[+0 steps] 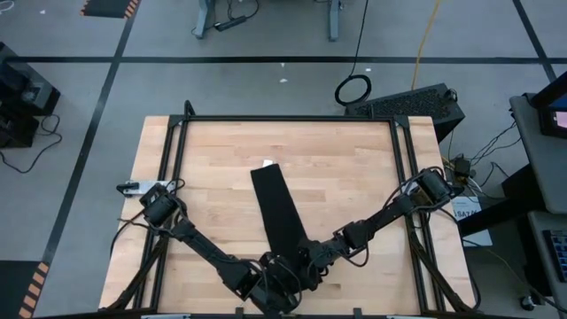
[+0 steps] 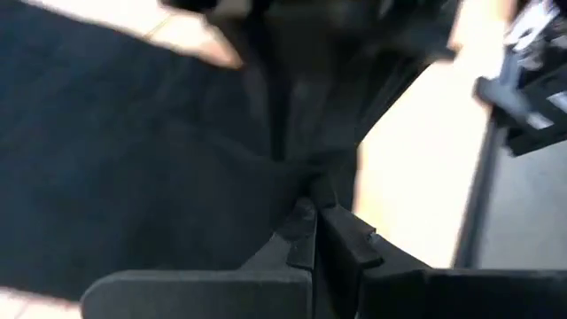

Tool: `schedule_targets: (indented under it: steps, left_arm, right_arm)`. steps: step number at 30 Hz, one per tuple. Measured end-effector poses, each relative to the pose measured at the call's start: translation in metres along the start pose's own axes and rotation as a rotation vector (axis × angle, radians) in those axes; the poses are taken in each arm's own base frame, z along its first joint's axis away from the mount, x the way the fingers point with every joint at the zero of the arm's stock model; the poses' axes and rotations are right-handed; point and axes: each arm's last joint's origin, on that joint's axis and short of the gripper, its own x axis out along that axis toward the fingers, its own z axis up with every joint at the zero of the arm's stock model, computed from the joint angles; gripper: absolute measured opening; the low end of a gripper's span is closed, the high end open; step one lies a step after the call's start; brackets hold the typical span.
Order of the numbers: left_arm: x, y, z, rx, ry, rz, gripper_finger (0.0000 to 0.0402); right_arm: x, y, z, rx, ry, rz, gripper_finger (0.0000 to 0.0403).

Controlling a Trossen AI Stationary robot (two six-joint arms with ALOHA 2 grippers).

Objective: Roll napkin
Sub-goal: Fold the black napkin

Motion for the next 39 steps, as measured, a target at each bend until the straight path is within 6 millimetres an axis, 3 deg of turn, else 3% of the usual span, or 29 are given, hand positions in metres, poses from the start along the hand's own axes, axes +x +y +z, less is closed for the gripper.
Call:
schedule_targets:
  steps: [4,10,17,22,28,35,39]
  left_arm:
    - [-0.002,0.003,-0.002,-0.005,0.016,0.029,0.0007]
    - [-0.025,0.001,0.012,0.004,-0.014,0.036,0.0003]
    - [-0.047,0.010,0.028,0.087,-0.062,0.131,0.0002]
    - [-0.046,0.008,0.041,0.125,-0.084,0.093,0.0002]
    - [-0.045,0.000,0.047,0.104,-0.124,0.016,0.0001]
    - [-0.042,-0.001,0.055,0.125,-0.150,-0.006,0.0001]
    - [-0.040,0.002,0.058,0.148,-0.145,0.006,0.0001]
  right_arm:
    - [0.000,0.000,-0.001,0.021,0.013,0.000,0.0036]
    - [-0.004,-0.003,0.000,0.029,0.089,-0.019,0.0036]
    - [-0.039,0.003,0.008,-0.070,0.076,-0.160,0.0036]
    - [-0.050,0.024,-0.012,-0.110,-0.083,-0.203,0.0036]
    - [-0.025,0.036,-0.037,-0.012,-0.310,-0.091,0.0036]
    - [0.013,0.016,-0.048,0.081,-0.350,-0.011,0.0036]
    - [0.022,0.011,-0.049,0.085,-0.359,0.021,0.0036]
